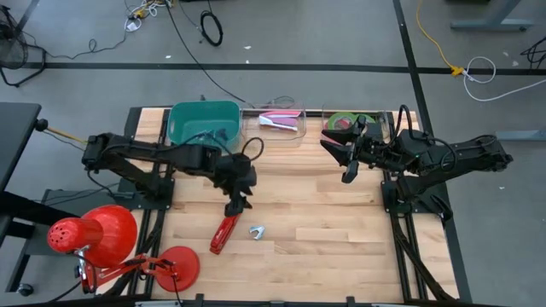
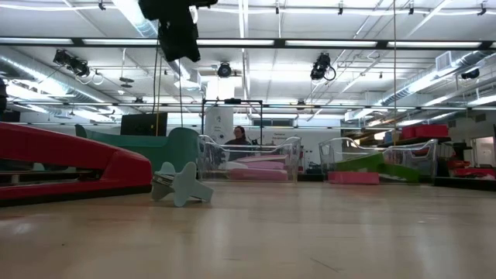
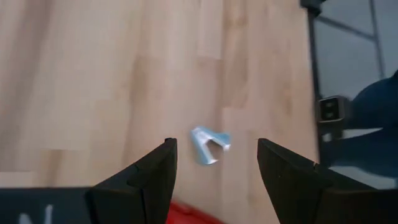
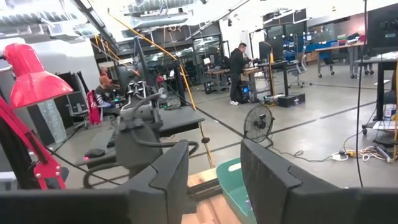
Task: Pick and place Stapler, Stapler remover, tape
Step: Put the blue staple remover into the blue bin
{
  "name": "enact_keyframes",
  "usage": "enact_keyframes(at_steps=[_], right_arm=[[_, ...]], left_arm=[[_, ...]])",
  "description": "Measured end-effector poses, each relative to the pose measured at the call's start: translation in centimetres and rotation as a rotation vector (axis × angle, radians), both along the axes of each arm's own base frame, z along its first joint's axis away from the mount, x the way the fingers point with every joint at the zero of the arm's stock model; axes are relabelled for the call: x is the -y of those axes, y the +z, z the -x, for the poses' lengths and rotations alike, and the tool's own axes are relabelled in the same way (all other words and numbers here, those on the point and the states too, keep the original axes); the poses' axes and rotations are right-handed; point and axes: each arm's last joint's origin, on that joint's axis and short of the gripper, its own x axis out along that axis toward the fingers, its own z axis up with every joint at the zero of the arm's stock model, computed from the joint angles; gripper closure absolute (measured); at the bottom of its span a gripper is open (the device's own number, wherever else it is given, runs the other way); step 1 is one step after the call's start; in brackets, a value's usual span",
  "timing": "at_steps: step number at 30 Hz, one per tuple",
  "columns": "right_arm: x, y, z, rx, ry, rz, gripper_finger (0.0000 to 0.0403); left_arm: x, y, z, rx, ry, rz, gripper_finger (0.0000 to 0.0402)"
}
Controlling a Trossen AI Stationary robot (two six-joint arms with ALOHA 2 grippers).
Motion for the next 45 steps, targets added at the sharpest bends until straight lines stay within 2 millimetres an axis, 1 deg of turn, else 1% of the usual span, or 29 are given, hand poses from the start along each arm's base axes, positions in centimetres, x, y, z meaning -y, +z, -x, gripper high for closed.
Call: enact_keyframes(at_steps=[5, 12, 15, 24, 28, 36, 40, 45], right_arm=[[0.0, 0.0, 0.0, 0.003, 0.001, -0.009, 0.0257], [-0.2, 0.0, 0.0, 0.008, 0.062, -0.004, 0.0257], [-0.3, 0.0, -0.1, 0.008, 0.091, 0.0, 0.0257], [-0.3, 0.0, -0.1, 0.004, 0.106, 0.003, 0.0257], [-0.3, 0.0, -0.1, 0.009, 0.11, -0.022, 0.0257], [-0.3, -0.1, -0.1, 0.01, 0.116, -0.051, 0.0257], [-0.4, -0.1, -0.1, 0.01, 0.124, -0.05, 0.0257], [-0.5, -0.1, -0.1, 0.007, 0.151, -0.046, 0.0257]], left_arm=[[2.0, 0.1, 0.1, -0.009, 0.04, 0.053, 0.0177], [4.1, 0.3, 0.2, 0.037, 0.055, -0.013, 0.0177], [4.4, 0.3, 0.2, 0.048, 0.13, -0.026, 0.0177], [5.1, 0.2, 0.1, 0.064, 0.165, -0.057, 0.0177], [5.6, -0.9, -0.5, 0.03, 0.157, -0.07, 0.0177], [6.6, -4.7, -2.2, -0.099, 0.138, -0.116, 0.0177], [6.6, -6.3, -2.8, -0.168, 0.186, -0.098, 0.0177], [6.9, -8.3, -3.5, -0.241, 0.179, -0.086, 0.0177]])
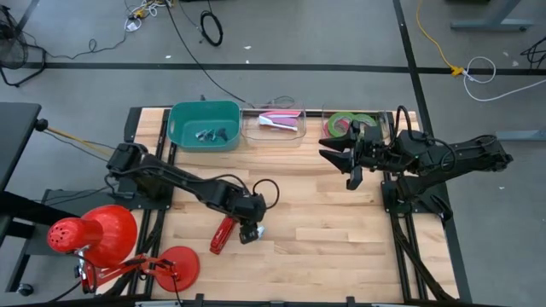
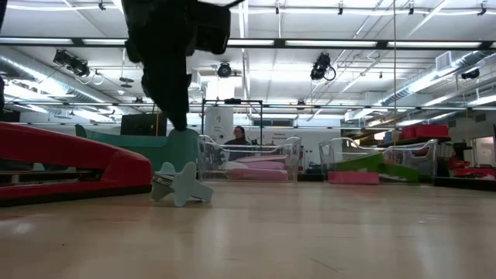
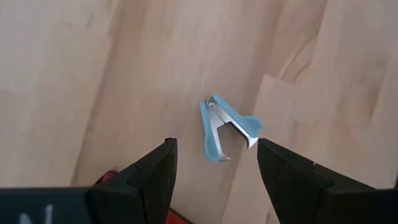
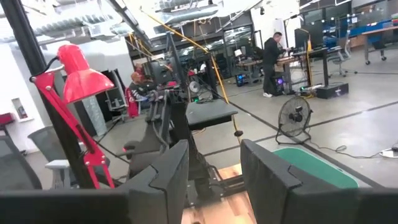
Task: Pick and place Stapler, Stapler remover, tape
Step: Put the blue staple remover into the blue bin
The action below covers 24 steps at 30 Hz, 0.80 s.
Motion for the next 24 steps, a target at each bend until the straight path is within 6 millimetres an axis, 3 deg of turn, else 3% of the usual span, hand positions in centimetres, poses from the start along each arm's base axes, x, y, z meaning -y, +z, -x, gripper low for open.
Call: enact_keyframes(at_steps=[14, 24], right_arm=[[0.0, -0.1, 0.0, -0.012, -0.004, 0.009, 0.0257], [0.0, -0.3, 0.0, -0.028, -0.005, 0.012, 0.0257]], left_arm=[[0.4, -4.6, -1.1, -0.15, 0.042, 0.013, 0.0177], [0.4, -5.0, -1.2, -0.173, 0.029, 0.059, 0.0216]])
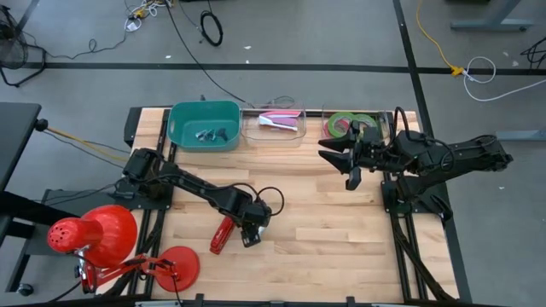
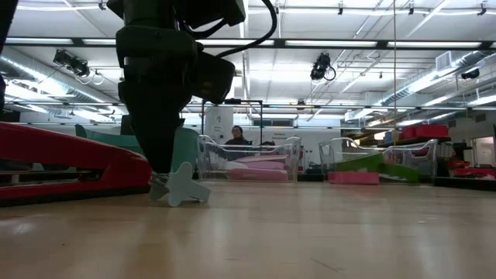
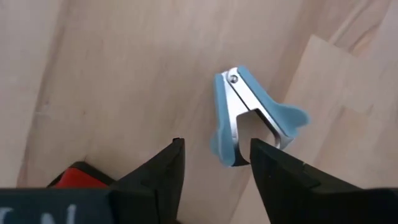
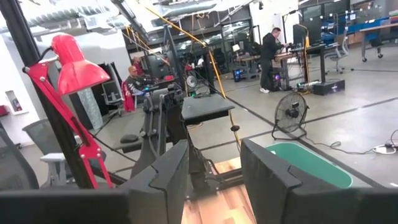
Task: Pick and place Stapler, Stapler remover, tape
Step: Put the blue staple remover into the blue bin
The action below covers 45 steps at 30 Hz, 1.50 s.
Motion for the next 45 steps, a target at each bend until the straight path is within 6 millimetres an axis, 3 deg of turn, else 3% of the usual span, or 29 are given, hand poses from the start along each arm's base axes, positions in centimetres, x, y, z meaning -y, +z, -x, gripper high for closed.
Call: enact_keyframes(at_steps=[18, 30, 45], right_arm=[[0.0, -0.1, 0.0, -0.015, 0.0, 0.002, 0.0257], [0.0, -0.1, 0.0, -0.014, 0.001, -0.001, 0.0257], [0.0, -0.2, 0.0, -0.016, 0.003, 0.003, 0.0257]], left_arm=[[0.0, 0.0, 0.0, -0.004, -0.002, 0.016, 0.0312], [-1.7, 0.2, -0.8, 0.029, 0.032, 0.042, 0.0317], [-1.7, 0.1, -0.6, -0.001, -0.019, 0.109, 0.0317]])
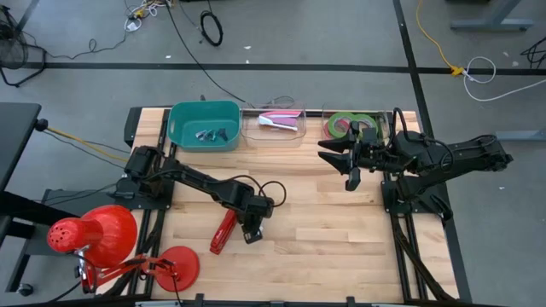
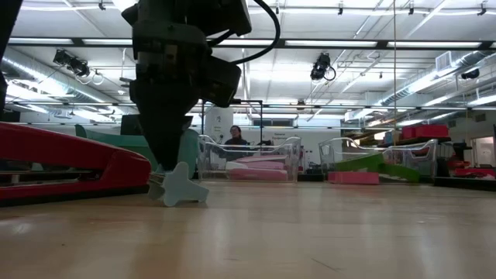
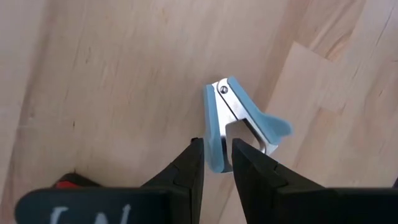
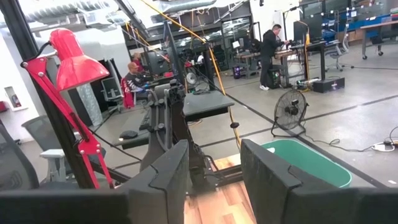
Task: Pick and place Stapler, Stapler remover, tape
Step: Put the blue staple remover into the blue bin
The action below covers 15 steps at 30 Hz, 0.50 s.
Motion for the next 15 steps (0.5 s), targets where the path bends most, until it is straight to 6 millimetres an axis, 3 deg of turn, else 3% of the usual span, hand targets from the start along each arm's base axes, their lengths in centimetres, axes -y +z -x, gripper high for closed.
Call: enact_keyframes(at_steps=[9, 15], right_arm=[[0.0, -0.13, -0.01, -0.013, 0.0, 0.002, 0.0257], [0.0, -0.13, -0.01, -0.013, 0.0, 0.003, 0.0257]], left_arm=[[0.03, 0.0, 0.07, -0.007, -0.017, 0.011, 0.0321], [0.04, 0.0, 0.07, -0.006, -0.02, 0.012, 0.0363]])
